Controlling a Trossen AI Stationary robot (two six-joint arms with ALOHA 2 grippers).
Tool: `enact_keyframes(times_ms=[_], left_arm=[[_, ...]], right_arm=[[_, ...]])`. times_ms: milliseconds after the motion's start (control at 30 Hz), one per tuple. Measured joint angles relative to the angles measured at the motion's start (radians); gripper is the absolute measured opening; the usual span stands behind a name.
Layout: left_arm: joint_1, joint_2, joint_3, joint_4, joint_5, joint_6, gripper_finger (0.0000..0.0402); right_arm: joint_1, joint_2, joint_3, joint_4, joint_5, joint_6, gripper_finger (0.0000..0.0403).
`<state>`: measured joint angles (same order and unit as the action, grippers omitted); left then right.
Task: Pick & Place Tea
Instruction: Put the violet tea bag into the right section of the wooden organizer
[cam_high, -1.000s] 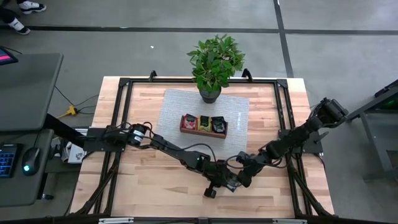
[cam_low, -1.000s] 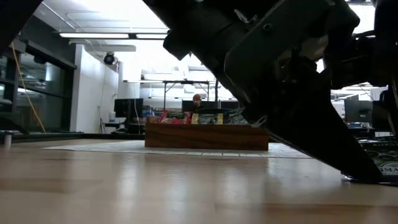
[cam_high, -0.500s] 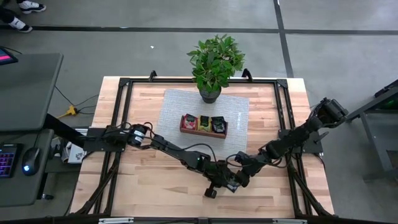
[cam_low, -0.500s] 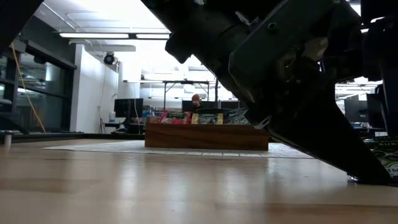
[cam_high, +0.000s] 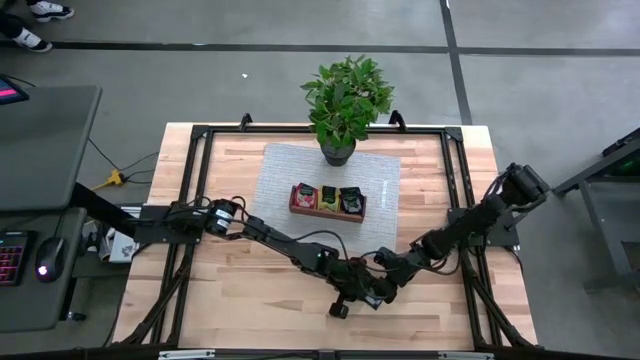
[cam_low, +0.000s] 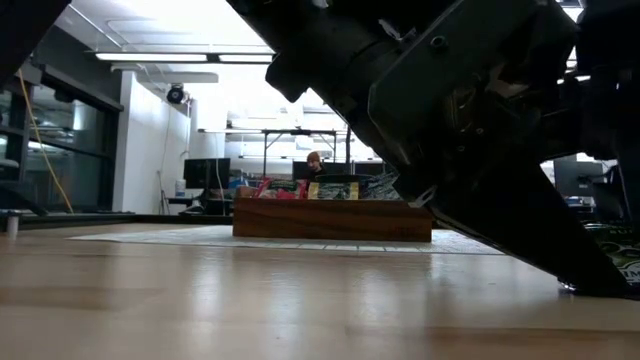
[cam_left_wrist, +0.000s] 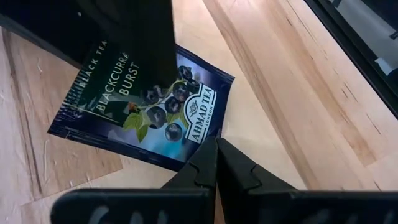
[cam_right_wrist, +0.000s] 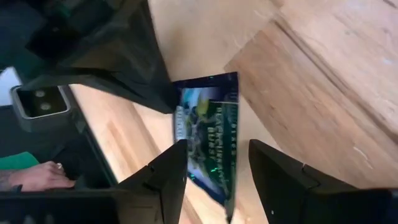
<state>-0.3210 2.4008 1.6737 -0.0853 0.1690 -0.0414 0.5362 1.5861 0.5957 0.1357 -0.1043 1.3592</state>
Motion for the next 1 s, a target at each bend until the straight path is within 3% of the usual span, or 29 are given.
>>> enact_keyframes(times_ms=[133,367,800,1000], left_arm=[[0.000,0.000,0.000,0.000,0.003,0.000,0.0000],[0.000,0.000,0.000,0.000,0.004,0.003,0.0001],[0.019,-0.057,-0.005,-0.037,0.021,0.042,0.0046],[0.062,-0.155,-0.011,-0.241,-0.050,0.121,0.0071]], right_arm=[[0.000,0.004,0.000,-0.002,0.018,0.012,0.0137],[0.000,0.003,0.000,0.001,0.019,-0.010,0.0011],[0.000,0.003,0.000,-0.022,0.014,-0.031,0.0002],[0.002,0.002,-0.001,-0.050,0.016,-0.035,0.0001]])
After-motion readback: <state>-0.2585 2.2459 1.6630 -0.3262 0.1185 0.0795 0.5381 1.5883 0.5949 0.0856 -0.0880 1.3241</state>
